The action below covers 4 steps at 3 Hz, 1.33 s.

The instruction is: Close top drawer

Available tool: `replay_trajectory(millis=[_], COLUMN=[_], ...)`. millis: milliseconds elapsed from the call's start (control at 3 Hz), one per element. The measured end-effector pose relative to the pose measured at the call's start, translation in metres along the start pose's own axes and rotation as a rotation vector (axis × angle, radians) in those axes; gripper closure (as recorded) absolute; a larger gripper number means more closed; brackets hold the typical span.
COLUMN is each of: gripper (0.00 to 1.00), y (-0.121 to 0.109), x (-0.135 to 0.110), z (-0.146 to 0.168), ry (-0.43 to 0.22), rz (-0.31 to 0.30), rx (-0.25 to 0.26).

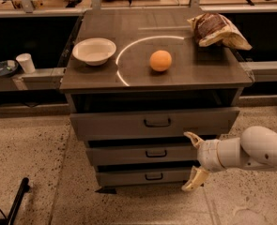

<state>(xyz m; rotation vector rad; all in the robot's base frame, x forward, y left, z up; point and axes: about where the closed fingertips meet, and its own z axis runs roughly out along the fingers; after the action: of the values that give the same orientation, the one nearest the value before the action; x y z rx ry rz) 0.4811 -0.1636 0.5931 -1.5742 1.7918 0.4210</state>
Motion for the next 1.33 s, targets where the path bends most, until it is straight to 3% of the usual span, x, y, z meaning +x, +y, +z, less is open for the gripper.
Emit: replay_trajectory(millis=[333,1000,1333], gripper=[0.18,0.65,0.60], y=[-0.002,-0.029,-0.047], x=[0.000,0.013,0.011], z=[0.003,0.008,0.013], ry=[-0.039,-0.189,-0.206], rz=[-0.021,-0.058,-0.082], rx=[0.005,0.065,0.118])
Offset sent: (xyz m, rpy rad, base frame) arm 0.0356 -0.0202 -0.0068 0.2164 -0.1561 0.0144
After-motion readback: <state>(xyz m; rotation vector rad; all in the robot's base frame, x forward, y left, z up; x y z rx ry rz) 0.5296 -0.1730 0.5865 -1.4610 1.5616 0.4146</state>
